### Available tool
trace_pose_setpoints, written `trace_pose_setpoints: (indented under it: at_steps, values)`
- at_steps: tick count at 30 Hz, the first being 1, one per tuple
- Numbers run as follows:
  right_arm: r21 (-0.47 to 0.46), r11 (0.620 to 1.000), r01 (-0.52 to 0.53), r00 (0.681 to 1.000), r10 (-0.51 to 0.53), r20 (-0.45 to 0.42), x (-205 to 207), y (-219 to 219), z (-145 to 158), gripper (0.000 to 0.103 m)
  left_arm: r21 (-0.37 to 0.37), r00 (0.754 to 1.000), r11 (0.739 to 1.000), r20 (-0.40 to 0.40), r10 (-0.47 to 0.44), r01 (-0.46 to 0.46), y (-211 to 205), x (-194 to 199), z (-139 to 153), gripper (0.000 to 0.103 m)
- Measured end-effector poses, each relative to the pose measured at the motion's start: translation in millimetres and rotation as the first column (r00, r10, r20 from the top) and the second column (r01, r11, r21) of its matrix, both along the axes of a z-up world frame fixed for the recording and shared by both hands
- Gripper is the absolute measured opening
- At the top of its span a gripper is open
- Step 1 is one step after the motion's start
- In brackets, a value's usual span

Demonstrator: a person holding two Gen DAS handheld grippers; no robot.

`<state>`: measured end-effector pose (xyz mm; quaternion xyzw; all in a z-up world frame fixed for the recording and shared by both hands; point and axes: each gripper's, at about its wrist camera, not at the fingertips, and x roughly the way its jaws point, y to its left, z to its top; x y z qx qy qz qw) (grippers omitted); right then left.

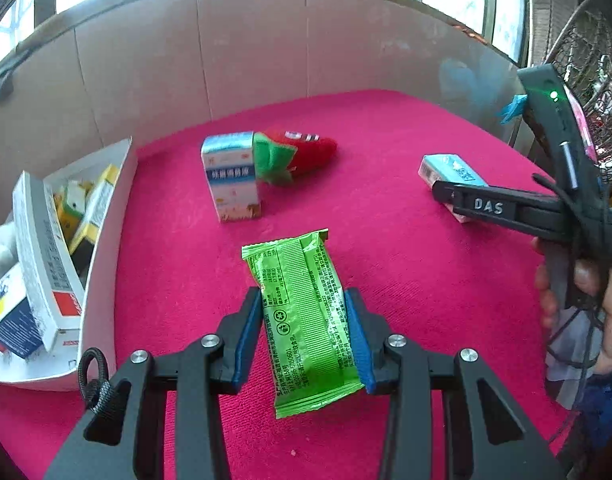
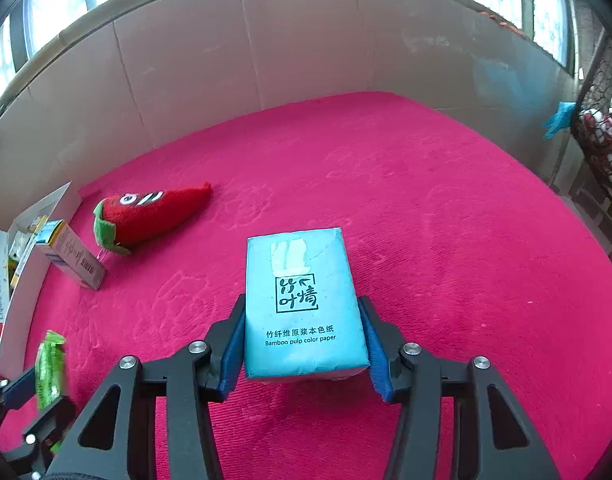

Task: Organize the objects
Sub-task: 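Carry the green packet and blue tissue pack over the white tray with both tools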

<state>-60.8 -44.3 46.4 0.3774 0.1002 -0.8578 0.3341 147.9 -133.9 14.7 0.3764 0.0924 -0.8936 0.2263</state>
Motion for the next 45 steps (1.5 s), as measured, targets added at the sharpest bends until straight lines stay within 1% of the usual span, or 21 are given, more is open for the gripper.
trace_pose_setpoints:
  at_steps: [4,7,10,17,20,29,37,45]
  values:
    - [-0.028,1.0,0.006,0.998,-0.008,-0.059,8.0,4.4,8.3,0.056,-0.018,0.999,1.0,-0.032,-0.007,0.006,1.9,3.7,8.6,0.04]
    - [-0.025,1.0,-0.006,0.994,0.003,-0.108,19.0,3.4,14.5,0.055,-0.044,0.999,0.999,-0.049,-0.014,0.012,5.3,7.2,15.7,0.04]
    - [-0.031,0.999,-0.028,0.994,0.025,-0.109,29.2,1.0,20.3,0.055,-0.055,0.997,0.998,-0.071,-0.018,0.014,6.5,11.2,22.3,0.04]
    - [-0.057,0.995,-0.084,0.984,0.074,-0.159,57.6,-8.5,49.0,0.055,-0.064,0.993,0.998,-0.118,-0.011,0.003,6.1,25.0,34.5,0.04]
    - [-0.055,0.992,-0.114,0.979,0.103,-0.174,70.9,-15.1,56.6,0.055,-0.072,0.99,0.997,-0.143,-0.003,-0.008,5.1,33.4,40.7,0.04]
    - [-0.044,0.982,-0.182,0.965,0.17,-0.198,103.4,-35.1,71.6,0.056,-0.062,0.977,0.995,-0.206,0.057,-0.072,-14.2,64.1,53.8,0.04]
    - [-0.022,0.971,-0.237,0.947,0.226,-0.23,133.0,-54.3,81.3,0.056,-0.064,0.958,0.989,-0.265,0.113,-0.134,-30.3,95.9,66.3,0.04]
    - [0.017,0.948,-0.317,0.907,0.308,-0.286,171.8,-84.0,92.0,0.056,-0.026,0.926,0.978,-0.33,0.186,-0.206,-53.9,137.3,76.3,0.04]
